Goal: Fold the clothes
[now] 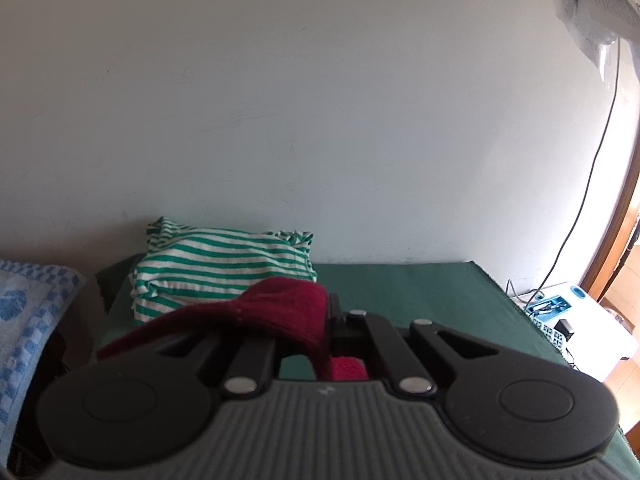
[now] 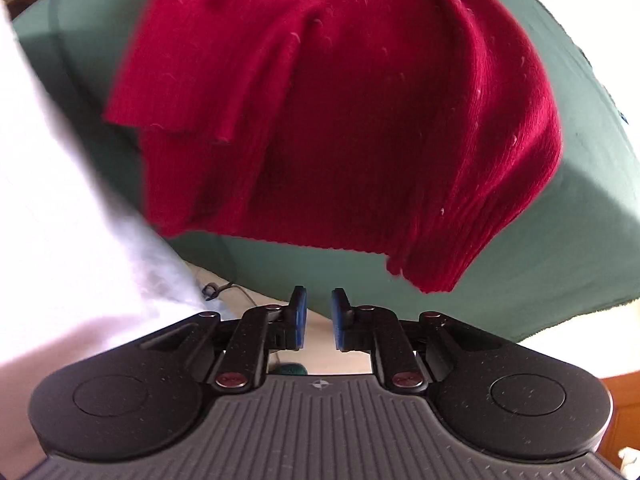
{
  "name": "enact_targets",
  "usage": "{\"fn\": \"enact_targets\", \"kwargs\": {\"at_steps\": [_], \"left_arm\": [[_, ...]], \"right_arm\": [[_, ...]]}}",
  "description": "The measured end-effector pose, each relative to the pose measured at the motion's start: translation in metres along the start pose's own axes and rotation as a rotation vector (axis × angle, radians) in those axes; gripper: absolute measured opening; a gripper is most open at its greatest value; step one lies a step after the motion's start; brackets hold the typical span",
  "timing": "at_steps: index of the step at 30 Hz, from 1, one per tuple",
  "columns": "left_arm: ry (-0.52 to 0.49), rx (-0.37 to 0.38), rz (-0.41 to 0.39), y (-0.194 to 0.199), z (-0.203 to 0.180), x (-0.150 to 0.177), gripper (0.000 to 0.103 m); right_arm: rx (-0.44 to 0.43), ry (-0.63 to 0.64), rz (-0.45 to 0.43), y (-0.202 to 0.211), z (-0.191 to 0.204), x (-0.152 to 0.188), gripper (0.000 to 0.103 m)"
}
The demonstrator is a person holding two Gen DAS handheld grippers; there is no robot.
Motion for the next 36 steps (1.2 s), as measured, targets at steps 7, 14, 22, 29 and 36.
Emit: {"fn": "enact_targets", "kwargs": {"at_steps": [7, 14, 22, 29, 36], "left_arm": [[-0.015, 0.016, -0.017, 0.005, -0.004, -0.002, 0.000], [0.005, 0.008, -0.009, 0.000, 0.006, -0.002, 0.000], [-0.045, 0.013, -0.058, -0.001, -0.007, -0.021, 0.000], [-0.059, 0.005, -0.038, -0.010, -0.010, -0.013, 0.000], [-0.068, 0.008, -0.050, -0.008, -0.009, -0.009, 0.000]], "right_arm": [[0.154, -0.032, -0.300, 0.069, -0.030, -0.061, 0.043], [0.141, -0.122, -0.302, 0.039, -0.051, -0.087, 0.006], [0.004, -0.222, -0.374, 0.059, -0.037, -0.099, 0.003], [-0.031, -0.249, -0.339, 0.053, -0.031, -0.090, 0.011], [-0.025, -0.202, -0.245, 0.054, -0.020, -0.070, 0.013]]}}
Point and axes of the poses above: each gripper's, at about its wrist camera, not at the fingertips, and y roughly against the way its jaws point, z to its left, x to its underside, the point moved 7 cm from there along -y, roughly the way its jaws point, and after that the axes turned 8 degrees about -x, right-handed, at the moved point
